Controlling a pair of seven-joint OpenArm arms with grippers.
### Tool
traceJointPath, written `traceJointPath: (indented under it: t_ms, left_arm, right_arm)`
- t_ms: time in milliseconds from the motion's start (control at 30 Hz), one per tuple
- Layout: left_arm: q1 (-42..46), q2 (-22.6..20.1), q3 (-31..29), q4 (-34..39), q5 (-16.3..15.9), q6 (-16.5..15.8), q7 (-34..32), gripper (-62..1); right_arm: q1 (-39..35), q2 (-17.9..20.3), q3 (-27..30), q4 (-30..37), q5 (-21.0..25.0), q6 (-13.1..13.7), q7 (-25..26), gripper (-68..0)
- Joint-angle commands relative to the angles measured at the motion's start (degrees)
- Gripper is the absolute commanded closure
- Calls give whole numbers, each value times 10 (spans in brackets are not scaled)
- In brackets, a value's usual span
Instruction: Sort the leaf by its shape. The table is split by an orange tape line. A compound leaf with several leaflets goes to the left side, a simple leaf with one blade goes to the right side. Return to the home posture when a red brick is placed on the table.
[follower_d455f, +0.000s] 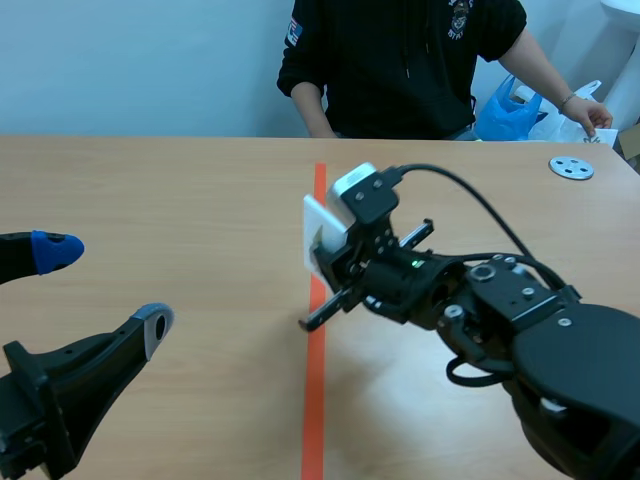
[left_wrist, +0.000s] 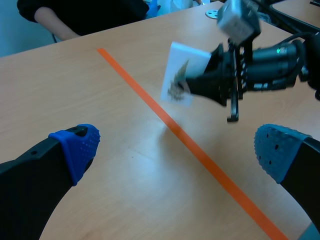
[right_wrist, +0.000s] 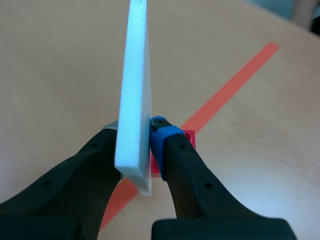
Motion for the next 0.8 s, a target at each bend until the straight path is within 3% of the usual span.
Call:
traceJointPath:
  t_ms: [0, 300, 400, 533, 767]
  left_arm:
    - [1, 3, 1, 15, -3, -1, -8, -623]
    - [1, 3, 1, 15, -3, -1, -8, -623]
    - [1, 3, 1, 15, -3, -1, -8, -623]
    - [1, 3, 1, 15, -3, -1, -8, -623]
    - [1, 3, 1, 15, -3, -1, -8, -623]
  right_arm:
    - [-9, 20, 32, 26, 24, -4, 0, -46]
    - [-58, 45, 228, 69, 144, -10, -50, -46]
    - [-57, 55, 274, 69, 166, -39, -61, -46]
    - [-43, 81, 295, 45, 167, -88, -71, -46]
    - [37, 96, 294, -85, 191, -85, -66, -46]
